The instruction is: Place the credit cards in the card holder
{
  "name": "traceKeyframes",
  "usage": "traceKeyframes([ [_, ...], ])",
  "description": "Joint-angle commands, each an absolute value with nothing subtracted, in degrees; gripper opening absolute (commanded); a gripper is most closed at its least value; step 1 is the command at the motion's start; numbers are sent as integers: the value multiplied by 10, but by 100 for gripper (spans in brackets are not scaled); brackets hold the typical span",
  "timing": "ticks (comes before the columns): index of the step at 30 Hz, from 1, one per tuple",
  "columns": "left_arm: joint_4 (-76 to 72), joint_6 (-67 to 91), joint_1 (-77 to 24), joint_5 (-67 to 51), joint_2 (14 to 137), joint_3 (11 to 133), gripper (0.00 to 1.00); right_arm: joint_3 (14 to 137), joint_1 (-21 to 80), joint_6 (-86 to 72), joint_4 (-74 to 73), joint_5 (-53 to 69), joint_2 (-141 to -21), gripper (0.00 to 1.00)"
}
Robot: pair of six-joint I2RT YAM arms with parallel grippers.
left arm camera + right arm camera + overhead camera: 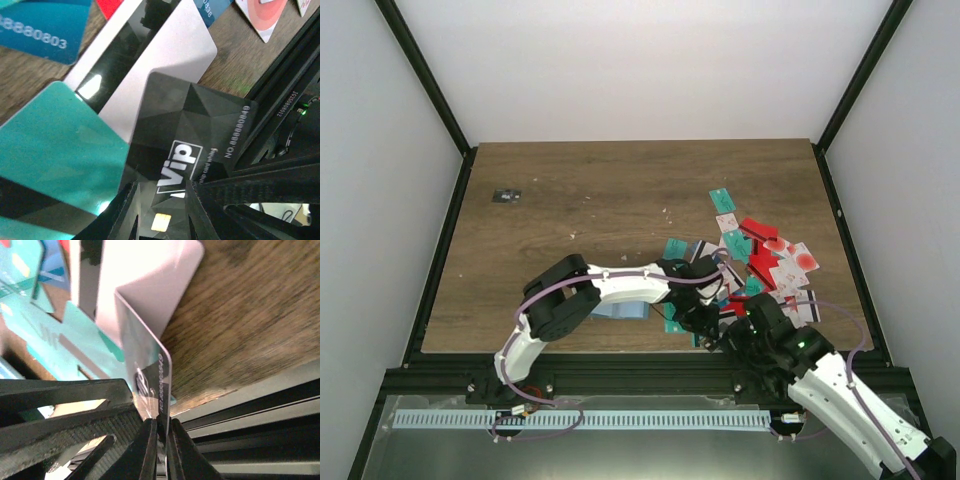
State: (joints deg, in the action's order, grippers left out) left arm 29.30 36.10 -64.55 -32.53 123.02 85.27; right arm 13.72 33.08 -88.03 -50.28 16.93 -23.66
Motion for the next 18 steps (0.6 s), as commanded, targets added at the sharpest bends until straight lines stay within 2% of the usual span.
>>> traceKeyframes([
  [1,301,381,-631,-317,1192,845,27,172,326,-865,-548,130,-238,1],
  [13,333,378,-573,-263,1075,828,28,261,327,-753,-511,117,-224,1],
  [18,364,365,-532,-195,1007,801,29,279,326,-675,-388,150,-234,1],
])
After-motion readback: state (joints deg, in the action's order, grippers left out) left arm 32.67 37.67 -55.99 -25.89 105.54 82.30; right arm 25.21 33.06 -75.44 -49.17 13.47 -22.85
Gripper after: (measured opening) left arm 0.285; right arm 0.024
